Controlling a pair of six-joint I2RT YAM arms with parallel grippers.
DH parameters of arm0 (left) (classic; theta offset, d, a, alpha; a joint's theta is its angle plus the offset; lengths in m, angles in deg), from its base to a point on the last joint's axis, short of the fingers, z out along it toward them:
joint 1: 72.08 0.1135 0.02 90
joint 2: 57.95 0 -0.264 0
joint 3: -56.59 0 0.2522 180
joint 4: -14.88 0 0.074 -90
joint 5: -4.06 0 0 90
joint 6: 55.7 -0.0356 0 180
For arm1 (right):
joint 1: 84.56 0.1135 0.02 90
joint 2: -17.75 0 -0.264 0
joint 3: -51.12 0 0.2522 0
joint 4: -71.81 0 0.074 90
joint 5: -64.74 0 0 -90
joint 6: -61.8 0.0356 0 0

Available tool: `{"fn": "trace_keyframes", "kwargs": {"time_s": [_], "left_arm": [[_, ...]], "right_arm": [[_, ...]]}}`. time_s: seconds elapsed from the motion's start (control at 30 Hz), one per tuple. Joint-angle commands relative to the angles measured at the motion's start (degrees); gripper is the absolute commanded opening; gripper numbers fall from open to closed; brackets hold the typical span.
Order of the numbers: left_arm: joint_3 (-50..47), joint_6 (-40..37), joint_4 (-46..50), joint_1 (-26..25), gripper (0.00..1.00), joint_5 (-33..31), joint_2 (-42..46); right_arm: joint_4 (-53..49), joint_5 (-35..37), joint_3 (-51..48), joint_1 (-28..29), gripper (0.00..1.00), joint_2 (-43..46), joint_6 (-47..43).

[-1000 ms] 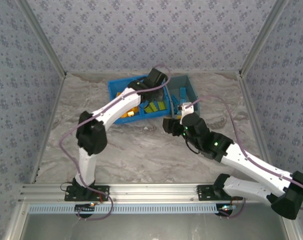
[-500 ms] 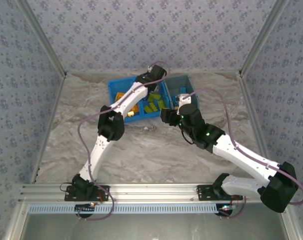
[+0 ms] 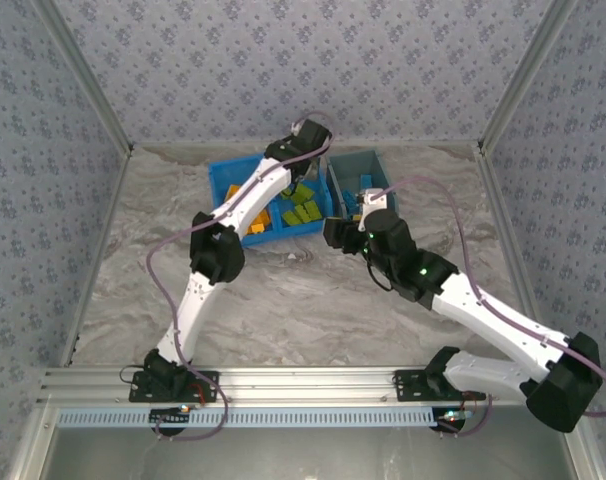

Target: Sort the legos into containers by color

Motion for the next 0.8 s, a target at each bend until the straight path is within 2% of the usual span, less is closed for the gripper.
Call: {"fn": "trace_keyframes", "kwargs": {"time_s": [0.0,0.07,0.13,0.2,0.27,0.33,0.43,0.5,0.57,0.63,0.7,0.77], "left_arm": [[2.1,1.1,3.2,-1.8,0.59,0.7,12.5],[0.2,2.5,4.8,-2.3,0.61,1.7,17.8],[-6.5,4.0,4.5,-2.6,0.66,4.1,25.3],[-19.1,5.4,-0.1,-2.5,0.99,7.6,36.1],[-32.1,7.2,-4.8,-2.0,0.99,8.8,46.4],[-43.6,7.8,-7.0,-1.3,0.99,8.2,55.8],[-56.6,10.2,-4.9,0.3,0.99,0.0,68.2],[-66.0,13.8,-2.3,0.9,0.99,-11.5,76.7],[-76.1,15.9,-3.3,1.1,0.99,-22.8,85.3],[-88.1,13.9,-8.8,2.5,1.0,-26.4,94.3],[-102.6,4.0,-23.2,3.8,1.0,-26.6,104.5],[-113.6,-1.9,-32.0,5.2,0.99,-27.6,111.8]], "right_arm": [[-6.3,3.3,0.6,-1.9,0.77,3.9,0.1],[-11.9,4.4,2.6,-4.3,0.87,4.8,1.0],[-18.0,5.4,4.7,-7.1,1.0,4.8,1.5],[-20.7,4.5,5.7,-10.5,1.0,4.9,0.6],[-21.4,2.9,6.3,-13.2,1.0,4.8,-1.0],[-21.8,4.9,6.6,-14.0,1.0,4.9,-3.1],[-23.7,15.0,6.4,-14.3,1.0,5.5,-1.8],[-24.9,22.3,4.9,-16.4,1.0,5.6,0.4],[-22.2,22.9,1.3,-19.6,1.0,6.9,-1.6],[-12.6,20.2,-5.6,-23.2,1.0,8.7,-8.1],[-2.1,17.6,-14.0,-25.7,1.0,9.9,-17.0],[0.2,17.0,-18.2,-27.9,1.0,10.0,-17.3]]}}
